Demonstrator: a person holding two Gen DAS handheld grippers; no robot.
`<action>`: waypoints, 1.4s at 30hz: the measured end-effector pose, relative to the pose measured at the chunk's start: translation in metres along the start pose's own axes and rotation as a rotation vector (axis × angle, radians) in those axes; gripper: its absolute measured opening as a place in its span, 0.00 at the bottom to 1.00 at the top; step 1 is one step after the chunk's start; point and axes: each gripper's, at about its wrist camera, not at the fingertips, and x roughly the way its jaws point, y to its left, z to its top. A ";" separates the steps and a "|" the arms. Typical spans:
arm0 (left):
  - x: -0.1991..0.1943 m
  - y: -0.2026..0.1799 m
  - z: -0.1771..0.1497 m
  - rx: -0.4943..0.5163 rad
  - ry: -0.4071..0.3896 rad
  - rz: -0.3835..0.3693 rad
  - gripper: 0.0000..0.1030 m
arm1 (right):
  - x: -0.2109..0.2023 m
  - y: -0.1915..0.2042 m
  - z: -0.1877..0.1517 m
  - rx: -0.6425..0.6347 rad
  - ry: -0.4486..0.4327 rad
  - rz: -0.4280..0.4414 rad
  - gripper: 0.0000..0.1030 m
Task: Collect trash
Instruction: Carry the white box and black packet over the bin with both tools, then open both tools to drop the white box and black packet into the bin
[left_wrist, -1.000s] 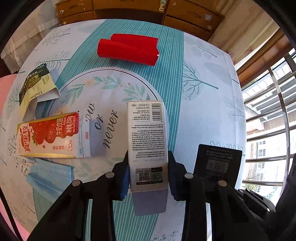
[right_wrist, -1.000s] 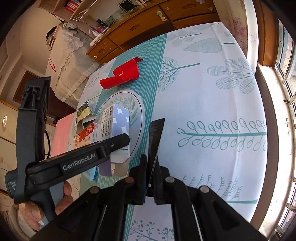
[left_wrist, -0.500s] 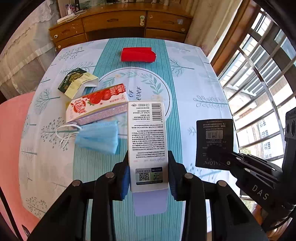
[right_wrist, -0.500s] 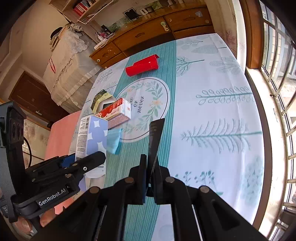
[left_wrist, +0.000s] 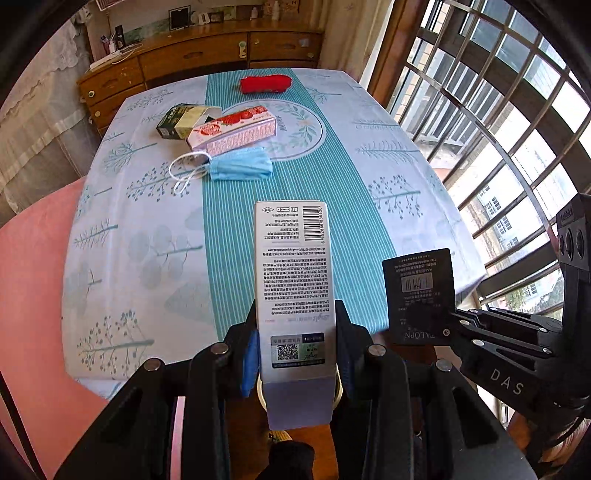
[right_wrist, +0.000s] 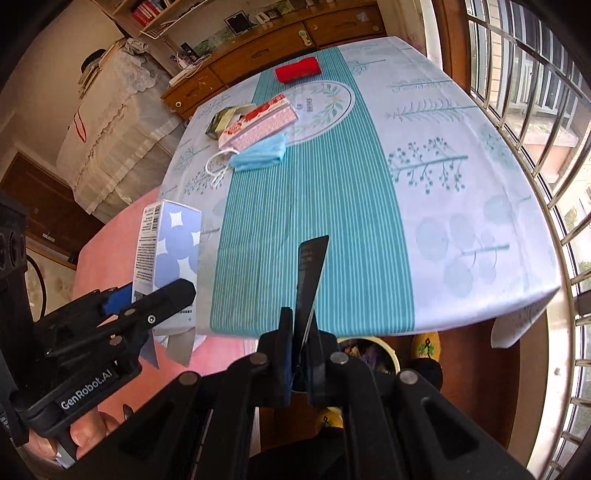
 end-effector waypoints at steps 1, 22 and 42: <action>-0.002 0.001 -0.011 0.008 0.004 0.000 0.32 | -0.001 0.004 -0.010 -0.005 0.009 -0.011 0.05; 0.177 -0.001 -0.194 -0.111 0.262 -0.001 0.32 | 0.187 -0.076 -0.160 -0.070 0.360 -0.100 0.05; 0.328 0.029 -0.245 -0.128 0.358 0.003 0.88 | 0.303 -0.156 -0.186 0.099 0.347 -0.104 0.47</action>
